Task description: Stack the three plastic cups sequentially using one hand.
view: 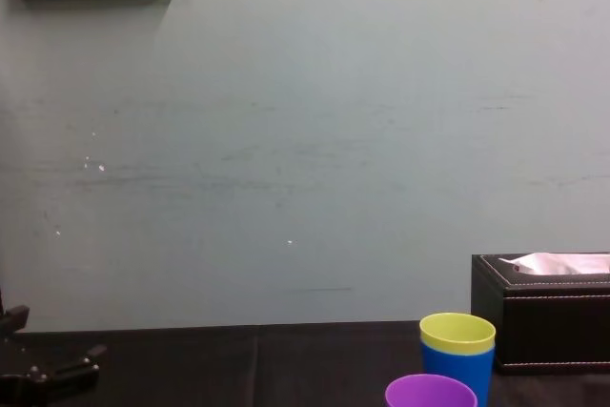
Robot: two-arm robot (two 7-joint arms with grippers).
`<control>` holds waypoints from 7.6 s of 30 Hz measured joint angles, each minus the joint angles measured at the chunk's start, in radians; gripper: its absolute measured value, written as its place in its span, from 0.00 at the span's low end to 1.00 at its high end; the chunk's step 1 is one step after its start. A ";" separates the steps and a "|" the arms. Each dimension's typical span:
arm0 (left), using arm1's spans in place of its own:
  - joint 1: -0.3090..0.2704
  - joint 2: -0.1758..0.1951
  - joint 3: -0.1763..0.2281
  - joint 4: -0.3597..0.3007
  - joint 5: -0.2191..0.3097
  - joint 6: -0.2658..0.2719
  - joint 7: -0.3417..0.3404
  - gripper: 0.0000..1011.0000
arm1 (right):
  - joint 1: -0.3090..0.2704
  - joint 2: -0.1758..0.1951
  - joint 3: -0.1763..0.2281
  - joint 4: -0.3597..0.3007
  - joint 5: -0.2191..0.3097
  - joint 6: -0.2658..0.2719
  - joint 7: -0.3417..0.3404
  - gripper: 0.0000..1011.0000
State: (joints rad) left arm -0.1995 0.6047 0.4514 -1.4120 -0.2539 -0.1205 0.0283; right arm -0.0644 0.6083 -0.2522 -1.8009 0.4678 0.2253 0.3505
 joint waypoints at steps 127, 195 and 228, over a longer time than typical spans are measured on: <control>0.000 0.000 0.000 0.000 0.000 0.000 0.000 0.99 | 0.207 -0.397 -0.082 0.434 -0.329 -0.181 -0.081 0.92; 0.000 0.000 0.000 0.000 0.000 0.000 0.000 0.99 | 0.293 -0.302 -0.040 0.185 -0.246 0.047 -0.024 0.72; 0.000 0.000 0.000 0.000 0.000 0.000 0.000 0.99 | 0.437 -0.344 -0.047 0.401 -0.239 0.010 -0.067 0.72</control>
State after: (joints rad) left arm -0.1995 0.6047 0.4514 -1.4120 -0.2539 -0.1205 0.0283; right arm 0.3728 0.2639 -0.2990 -1.3995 0.2284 0.2348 0.2836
